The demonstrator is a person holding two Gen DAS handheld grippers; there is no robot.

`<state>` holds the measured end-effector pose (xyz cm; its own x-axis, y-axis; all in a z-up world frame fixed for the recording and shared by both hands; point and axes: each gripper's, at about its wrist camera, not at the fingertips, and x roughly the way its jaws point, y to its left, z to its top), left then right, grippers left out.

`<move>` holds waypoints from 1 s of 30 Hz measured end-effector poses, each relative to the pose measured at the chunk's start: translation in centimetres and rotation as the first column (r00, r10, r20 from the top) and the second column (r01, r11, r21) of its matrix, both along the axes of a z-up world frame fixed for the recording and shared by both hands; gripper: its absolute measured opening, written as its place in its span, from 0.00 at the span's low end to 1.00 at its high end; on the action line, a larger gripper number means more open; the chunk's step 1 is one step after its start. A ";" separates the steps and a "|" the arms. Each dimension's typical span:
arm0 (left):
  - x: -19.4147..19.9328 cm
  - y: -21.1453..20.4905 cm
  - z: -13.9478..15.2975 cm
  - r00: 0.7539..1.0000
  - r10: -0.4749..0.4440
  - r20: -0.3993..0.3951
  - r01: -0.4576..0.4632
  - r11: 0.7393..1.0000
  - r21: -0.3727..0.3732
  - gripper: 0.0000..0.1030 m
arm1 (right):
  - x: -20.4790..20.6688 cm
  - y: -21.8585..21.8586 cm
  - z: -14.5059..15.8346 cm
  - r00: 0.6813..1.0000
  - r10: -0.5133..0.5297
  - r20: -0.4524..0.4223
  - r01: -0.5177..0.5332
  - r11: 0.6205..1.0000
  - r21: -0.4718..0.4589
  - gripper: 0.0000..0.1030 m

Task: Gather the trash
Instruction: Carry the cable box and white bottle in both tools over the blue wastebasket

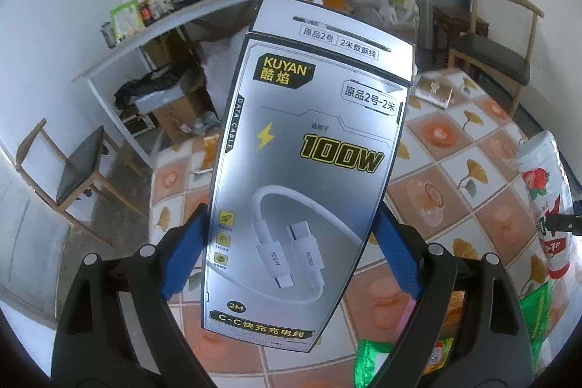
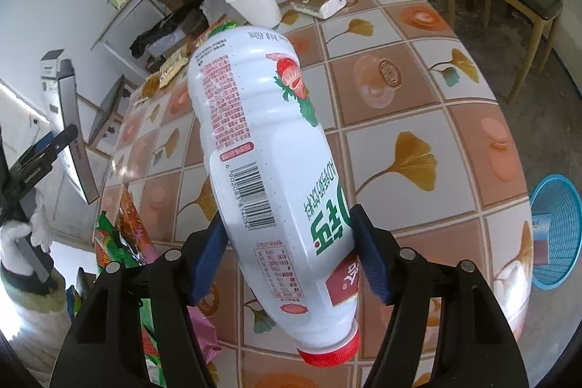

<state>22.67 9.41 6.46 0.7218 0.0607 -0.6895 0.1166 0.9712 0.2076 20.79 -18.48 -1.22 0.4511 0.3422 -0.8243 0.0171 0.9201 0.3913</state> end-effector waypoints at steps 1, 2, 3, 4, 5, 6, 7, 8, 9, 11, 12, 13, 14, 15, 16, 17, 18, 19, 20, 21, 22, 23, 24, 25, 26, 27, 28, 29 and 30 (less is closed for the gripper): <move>-0.4 -0.2 0.4 1.000 0.004 0.010 -0.003 1.000 -0.005 0.82 | -0.2 -0.1 0.2 1.000 -0.006 0.005 0.006 1.000 0.002 0.63; -0.8 -0.5 0.7 1.000 0.004 0.022 -0.004 1.000 -0.006 0.82 | -0.3 -0.3 0.4 1.000 -0.010 0.008 0.010 1.000 0.003 0.62; -1.1 -0.5 0.9 1.000 0.005 0.030 -0.005 1.000 -0.004 0.82 | -0.5 -0.4 0.6 1.000 -0.014 0.014 0.014 1.000 0.004 0.62; -1.6 -0.8 1.3 0.999 0.004 0.042 -0.004 1.000 0.000 0.82 | -0.8 -0.5 0.8 1.000 -0.019 0.020 0.019 1.000 0.005 0.62; -1.9 -1.0 1.5 0.999 0.000 0.049 0.000 1.000 0.002 0.82 | -1.0 -0.6 1.1 0.999 -0.022 0.025 0.022 1.000 0.005 0.62; -2.3 -1.2 1.9 0.998 -0.004 0.056 0.004 1.000 0.003 0.82 | -1.3 -0.7 1.3 0.999 -0.028 0.031 0.027 1.000 0.006 0.62; -2.6 -1.5 2.1 0.998 -0.008 0.062 0.008 1.000 0.004 0.82 | -1.6 -0.9 1.5 0.999 -0.033 0.038 0.033 0.999 0.007 0.62; -3.0 -1.8 2.4 0.997 -0.013 0.071 0.013 1.000 0.005 0.82 | -1.7 -1.1 1.7 0.998 -0.037 0.042 0.036 0.999 0.008 0.61; -3.4 -2.2 2.7 0.997 -0.021 0.079 0.020 1.000 0.007 0.82 | -2.0 -1.3 1.9 0.998 -0.041 0.046 0.041 0.999 0.010 0.61; -3.9 -2.9 3.1 0.995 -0.033 0.091 0.032 0.999 0.010 0.82 | -2.6 -1.6 2.3 0.997 -0.052 0.058 0.051 0.999 0.016 0.61; -4.3 -3.5 3.4 0.994 -0.044 0.098 0.043 0.999 0.014 0.82 | -2.7 -1.8 2.4 0.996 -0.056 0.063 0.055 0.998 0.018 0.61; -4.5 -3.8 3.5 0.993 -0.049 0.103 0.048 0.999 0.016 0.82 | -2.8 -2.0 2.6 0.996 -0.062 0.067 0.061 0.998 0.021 0.61; -4.9 -4.5 3.9 0.992 -0.059 0.113 0.057 0.998 0.021 0.82 | -3.2 -2.3 2.8 0.995 -0.069 0.074 0.067 0.997 0.026 0.61; -5.2 -5.0 4.1 0.990 -0.068 0.119 0.066 0.998 0.025 0.82 | -3.4 -2.4 3.0 0.994 -0.075 0.079 0.073 0.997 0.031 0.61; -5.4 -5.3 4.3 0.989 -0.074 0.124 0.071 0.997 0.028 0.82 | -3.7 -2.7 3.1 0.993 -0.081 0.085 0.079 0.996 0.037 0.61; -5.8 -6.1 4.6 0.987 -0.088 0.133 0.085 0.996 0.033 0.82 | -4.1 -3.1 3.4 0.991 -0.090 0.095 0.086 0.995 0.044 0.61; -6.0 -6.5 4.8 0.986 -0.096 0.136 0.091 0.995 0.036 0.82 | -4.4 -3.4 3.6 0.990 -0.097 0.102 0.092 0.994 0.050 0.61; -6.2 -7.1 5.1 0.984 -0.107 0.142 0.102 0.994 0.043 0.82 | -4.7 -3.8 3.7 0.988 -0.105 0.110 0.099 0.994 0.056 0.61; -6.5 -7.9 5.3 0.981 -0.120 0.149 0.114 0.992 0.053 0.82 | -5.3 -4.4 4.0 0.986 -0.117 0.122 0.110 0.992 0.065 0.61; -6.9 -8.8 5.5 0.978 -0.139 0.156 0.130 0.989 0.067 0.82 | -5.6 -4.8 4.2 0.984 -0.125 0.128 0.116 0.991 0.071 0.61; -7.1 -9.4 5.7 0.976 -0.151 0.159 0.141 0.987 0.073 0.82 | -5.9 -5.3 4.4 0.982 -0.134 0.136 0.125 0.989 0.078 0.61; -7.5 -10.5 5.9 0.972 -0.173 0.162 0.161 0.984 0.081 0.82 | -6.5 -6.0 4.7 0.978 -0.148 0.147 0.136 0.987 0.088 0.61; -7.8 -11.4 6.1 0.968 -0.192 0.165 0.179 0.980 0.088 0.82 | -7.0 -6.5 4.9 0.975 -0.160 0.155 0.146 0.984 0.097 0.61; -8.0 -12.1 6.3 0.964 -0.207 0.167 0.193 0.977 0.094 0.82 | -7.5 -7.2 5.1 0.971 -0.173 0.164 0.157 0.982 0.107 0.61; -8.4 -13.6 6.6 0.956 -0.236 0.172 0.220 0.970 0.106 0.82 | -8.2 -8.1 5.3 0.966 -0.191 0.175 0.172 0.978 0.118 0.61; -8.7 -14.6 6.7 0.951 -0.256 0.175 0.239 0.964 0.113 0.82 | -8.8 -8.8 5.5 0.961 -0.207 0.184 0.186 0.974 0.128 0.61; -9.1 -15.5 6.8 0.946 -0.274 0.176 0.256 0.959 0.118 0.82 | -9.8 -9.9 5.7 0.954 -0.230 0.194 0.205 0.969 0.139 0.61; -9.5 -17.0 7.1 0.936 -0.306 0.176 0.288 0.950 0.123 0.82 | -10.5 -10.8 5.8 0.948 -0.247 0.201 0.220 0.964 0.147 0.61; -9.8 -18.3 7.2 0.926 -0.335 0.175 0.317 0.940 0.125 0.82 | -11.0 -11.5 5.7 0.943 -0.260 0.206 0.232 0.961 0.152 0.61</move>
<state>12.84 -8.90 13.68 0.8298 -0.1430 -0.5394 0.3725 0.8617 0.3446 9.82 -29.98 4.49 0.7003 0.2899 -0.6524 0.1369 0.8423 0.5213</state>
